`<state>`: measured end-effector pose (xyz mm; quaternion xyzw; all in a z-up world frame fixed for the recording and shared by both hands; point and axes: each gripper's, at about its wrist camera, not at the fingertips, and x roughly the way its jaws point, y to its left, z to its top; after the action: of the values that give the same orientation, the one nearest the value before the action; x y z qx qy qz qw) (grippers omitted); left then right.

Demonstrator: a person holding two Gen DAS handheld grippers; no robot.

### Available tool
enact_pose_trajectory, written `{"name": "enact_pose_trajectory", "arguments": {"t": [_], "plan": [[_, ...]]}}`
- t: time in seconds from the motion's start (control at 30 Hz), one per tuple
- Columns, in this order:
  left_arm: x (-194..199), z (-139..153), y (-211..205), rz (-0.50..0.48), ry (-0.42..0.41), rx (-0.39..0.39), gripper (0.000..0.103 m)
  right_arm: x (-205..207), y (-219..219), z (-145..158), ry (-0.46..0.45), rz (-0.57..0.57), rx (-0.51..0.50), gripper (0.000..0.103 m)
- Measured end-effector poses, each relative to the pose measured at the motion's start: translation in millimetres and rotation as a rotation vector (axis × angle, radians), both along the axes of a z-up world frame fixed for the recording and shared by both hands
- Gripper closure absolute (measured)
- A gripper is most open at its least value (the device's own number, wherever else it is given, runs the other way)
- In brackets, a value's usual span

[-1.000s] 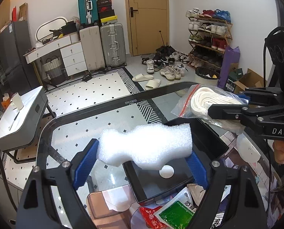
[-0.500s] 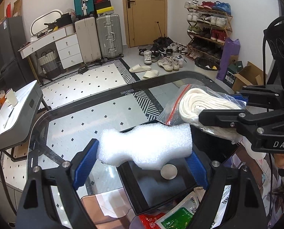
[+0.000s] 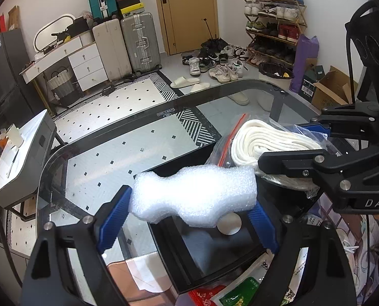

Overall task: Organize soft objects
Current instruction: 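Open the left tool to drop the foam into the box while the right tool releases the rope bag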

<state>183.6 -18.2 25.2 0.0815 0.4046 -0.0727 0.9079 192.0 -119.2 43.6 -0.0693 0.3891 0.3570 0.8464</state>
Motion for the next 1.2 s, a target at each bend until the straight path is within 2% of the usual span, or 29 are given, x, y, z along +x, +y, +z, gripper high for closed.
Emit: {"name": "enact_pose_trajectory", "arguments": {"t": [0.17, 0.3, 0.47, 0.53, 0.67, 0.83, 0.9, 1.2], "plan": [[1, -1, -6, -0.011, 0.012, 0.041, 0.014, -2, 3, -1, -0.005, 0.003, -0.006, 0.065], [2, -2, -4, -0.015, 0.039, 0.011, 0.011, -5, -2, 0, -0.002, 0.000, 0.009, 0.055], [-1, -1, -6, -0.022, 0.039, 0.018, 0.007, -7, -7, 4, -0.011, -0.008, 0.014, 0.049], [-2, 0, -5, -0.017, 0.039, 0.010, 0.006, -7, -10, 5, -0.013, -0.013, 0.021, 0.044], [-7, 2, -3, -0.008, 0.037, 0.010, 0.004, -12, -17, 8, -0.021, -0.022, 0.038, 0.025], [-13, 6, -1, 0.004, 0.023, 0.012, 0.000, -18, -23, 11, -0.032, -0.019, 0.040, 0.014], [-17, 8, -1, 0.001, 0.020, 0.008, 0.000, -22, -25, 10, -0.036, -0.018, 0.040, 0.006], [-39, 9, -2, -0.009, 0.030, -0.006, 0.000, -40, -38, 8, -0.039, -0.023, 0.029, 0.003]]}}
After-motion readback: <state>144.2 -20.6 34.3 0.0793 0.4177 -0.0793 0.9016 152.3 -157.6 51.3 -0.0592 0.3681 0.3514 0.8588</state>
